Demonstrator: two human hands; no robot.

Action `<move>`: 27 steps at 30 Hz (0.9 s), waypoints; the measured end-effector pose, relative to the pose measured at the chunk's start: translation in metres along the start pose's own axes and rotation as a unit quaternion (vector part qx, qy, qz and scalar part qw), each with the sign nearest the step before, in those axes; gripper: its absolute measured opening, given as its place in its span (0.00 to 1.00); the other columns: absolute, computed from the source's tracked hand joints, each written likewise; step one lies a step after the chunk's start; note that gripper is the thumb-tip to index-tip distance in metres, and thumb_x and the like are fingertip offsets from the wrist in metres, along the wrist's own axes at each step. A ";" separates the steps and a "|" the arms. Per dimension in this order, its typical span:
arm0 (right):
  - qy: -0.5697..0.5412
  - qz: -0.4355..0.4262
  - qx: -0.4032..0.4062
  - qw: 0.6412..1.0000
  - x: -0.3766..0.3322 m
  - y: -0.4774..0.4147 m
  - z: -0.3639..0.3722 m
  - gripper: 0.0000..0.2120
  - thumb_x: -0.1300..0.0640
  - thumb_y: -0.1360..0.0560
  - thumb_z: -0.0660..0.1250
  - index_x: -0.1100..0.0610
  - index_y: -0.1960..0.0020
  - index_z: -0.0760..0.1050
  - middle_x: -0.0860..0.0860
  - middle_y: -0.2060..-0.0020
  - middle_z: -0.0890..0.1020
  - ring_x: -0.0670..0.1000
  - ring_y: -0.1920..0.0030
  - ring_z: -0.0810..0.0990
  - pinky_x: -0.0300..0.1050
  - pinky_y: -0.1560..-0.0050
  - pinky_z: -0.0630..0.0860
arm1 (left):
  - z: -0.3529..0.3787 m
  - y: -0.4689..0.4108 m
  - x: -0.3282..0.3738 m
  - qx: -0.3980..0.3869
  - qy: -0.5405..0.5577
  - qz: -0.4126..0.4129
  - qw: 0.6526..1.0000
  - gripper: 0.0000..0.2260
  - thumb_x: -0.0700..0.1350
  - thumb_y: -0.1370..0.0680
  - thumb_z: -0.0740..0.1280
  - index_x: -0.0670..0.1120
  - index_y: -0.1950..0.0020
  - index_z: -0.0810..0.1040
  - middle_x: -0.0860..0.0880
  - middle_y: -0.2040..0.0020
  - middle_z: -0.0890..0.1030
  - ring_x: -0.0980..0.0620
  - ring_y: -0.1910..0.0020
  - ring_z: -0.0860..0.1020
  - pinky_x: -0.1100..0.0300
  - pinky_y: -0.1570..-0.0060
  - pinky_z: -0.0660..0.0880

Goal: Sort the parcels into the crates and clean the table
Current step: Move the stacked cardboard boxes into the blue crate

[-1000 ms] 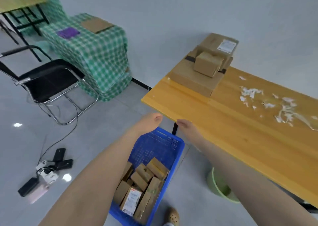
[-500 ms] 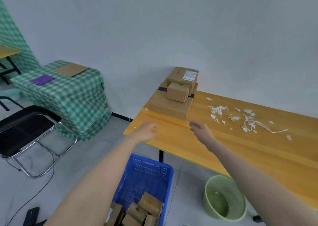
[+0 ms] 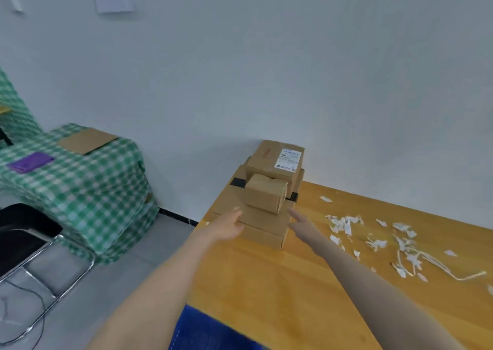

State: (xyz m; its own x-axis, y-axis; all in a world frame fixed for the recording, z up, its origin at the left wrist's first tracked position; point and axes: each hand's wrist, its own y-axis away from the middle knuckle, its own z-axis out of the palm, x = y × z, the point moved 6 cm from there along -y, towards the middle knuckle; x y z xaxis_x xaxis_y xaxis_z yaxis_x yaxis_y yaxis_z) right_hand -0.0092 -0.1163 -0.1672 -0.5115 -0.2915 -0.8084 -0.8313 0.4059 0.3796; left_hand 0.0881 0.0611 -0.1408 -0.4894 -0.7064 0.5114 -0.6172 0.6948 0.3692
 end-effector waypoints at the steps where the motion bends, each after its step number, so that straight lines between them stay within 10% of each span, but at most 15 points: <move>1: 0.010 -0.001 -0.007 1.000 -0.007 -0.022 -0.009 0.24 0.60 0.18 0.53 0.48 0.24 0.55 0.51 0.25 0.59 0.56 0.27 0.62 0.52 0.31 0.65 | -0.007 -0.023 0.005 -0.006 0.006 -0.003 1.000 0.25 0.44 0.17 0.54 0.44 0.22 0.49 0.51 0.22 0.45 0.51 0.24 0.53 0.63 0.34 0.60; 11: 0.147 -0.133 -0.027 0.980 -0.032 -0.129 -0.023 0.20 0.65 0.21 0.56 0.57 0.30 0.68 0.54 0.28 0.65 0.56 0.26 0.56 0.45 0.30 0.55 | -0.033 -0.145 0.022 0.058 0.031 -0.011 0.998 0.27 0.41 0.19 0.57 0.50 0.22 0.50 0.49 0.22 0.45 0.48 0.23 0.47 0.49 0.25 0.53; 16: -0.113 -0.052 0.099 0.987 -0.027 -0.136 -0.049 0.14 0.63 0.22 0.57 0.54 0.45 0.79 0.47 0.52 0.82 0.48 0.47 0.78 0.46 0.42 0.75 | -0.036 -0.167 0.012 0.086 0.159 -0.097 0.979 0.26 0.46 0.17 0.53 0.45 0.22 0.45 0.42 0.23 0.55 0.49 0.31 0.68 0.52 0.31 0.64; 21: -0.212 0.130 -0.017 0.968 0.000 -0.133 -0.015 0.20 0.47 0.18 0.52 0.53 0.29 0.62 0.50 0.40 0.70 0.55 0.40 0.71 0.56 0.42 0.75 | -0.021 -0.156 0.005 0.059 0.218 -0.197 0.954 0.26 0.57 0.17 0.47 0.41 0.25 0.58 0.41 0.35 0.73 0.44 0.37 0.73 0.52 0.39 0.71; 27: -0.341 0.136 0.031 0.930 0.013 -0.107 -0.005 0.20 0.43 0.20 0.55 0.52 0.33 0.67 0.52 0.38 0.73 0.58 0.37 0.72 0.66 0.41 0.74 | -0.020 -0.115 -0.005 0.083 0.347 -0.186 0.915 0.22 0.60 0.19 0.51 0.47 0.31 0.66 0.48 0.35 0.72 0.48 0.38 0.72 0.49 0.39 0.71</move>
State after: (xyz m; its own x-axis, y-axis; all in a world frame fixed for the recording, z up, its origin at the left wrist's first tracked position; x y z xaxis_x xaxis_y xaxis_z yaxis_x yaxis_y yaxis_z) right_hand 0.0719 -0.1681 -0.2161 -0.4255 0.4378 -0.7920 -0.6667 0.4401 0.6015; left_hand 0.1739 -0.0131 -0.1703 0.2473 -0.5945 0.7651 -0.7755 0.3520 0.5241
